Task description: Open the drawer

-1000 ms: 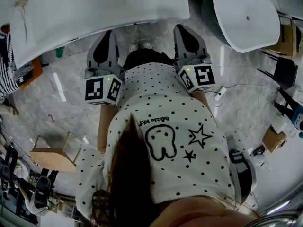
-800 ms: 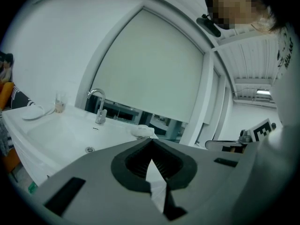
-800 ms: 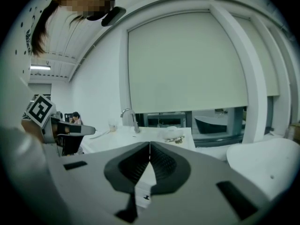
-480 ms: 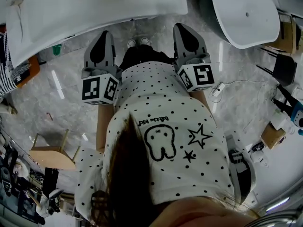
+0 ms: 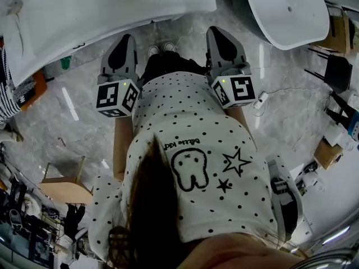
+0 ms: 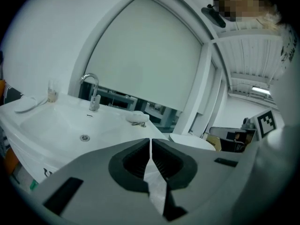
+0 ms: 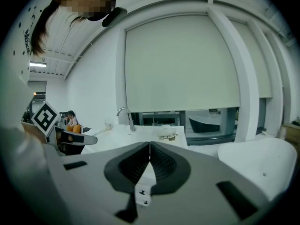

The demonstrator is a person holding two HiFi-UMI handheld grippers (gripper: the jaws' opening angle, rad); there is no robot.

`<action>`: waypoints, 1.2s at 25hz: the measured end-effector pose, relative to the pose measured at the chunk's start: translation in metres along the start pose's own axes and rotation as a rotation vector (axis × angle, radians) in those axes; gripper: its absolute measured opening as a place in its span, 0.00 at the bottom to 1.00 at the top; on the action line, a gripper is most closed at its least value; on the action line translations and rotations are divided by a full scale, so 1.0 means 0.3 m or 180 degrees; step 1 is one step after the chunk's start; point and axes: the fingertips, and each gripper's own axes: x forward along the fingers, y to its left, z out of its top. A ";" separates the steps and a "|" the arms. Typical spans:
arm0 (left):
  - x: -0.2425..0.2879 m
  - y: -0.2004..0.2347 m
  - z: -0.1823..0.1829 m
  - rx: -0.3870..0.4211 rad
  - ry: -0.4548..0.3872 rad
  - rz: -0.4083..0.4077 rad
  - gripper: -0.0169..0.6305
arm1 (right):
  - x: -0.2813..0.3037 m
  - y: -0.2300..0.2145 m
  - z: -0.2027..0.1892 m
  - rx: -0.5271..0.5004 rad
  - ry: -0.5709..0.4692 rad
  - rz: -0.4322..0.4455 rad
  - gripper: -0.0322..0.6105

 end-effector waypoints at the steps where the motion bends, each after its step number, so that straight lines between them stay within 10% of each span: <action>1: 0.010 0.005 -0.022 0.0031 0.0060 0.0014 0.03 | -0.007 -0.006 -0.003 0.0004 0.0002 -0.0017 0.07; 18: 0.252 0.021 -0.401 0.0202 0.1031 0.0010 0.13 | -0.116 -0.124 -0.021 -0.0010 0.0019 -0.0164 0.07; 30: 0.509 0.183 -0.753 -0.0072 0.1511 0.0491 0.20 | -0.076 -0.147 -0.184 -0.0125 0.0373 0.0019 0.07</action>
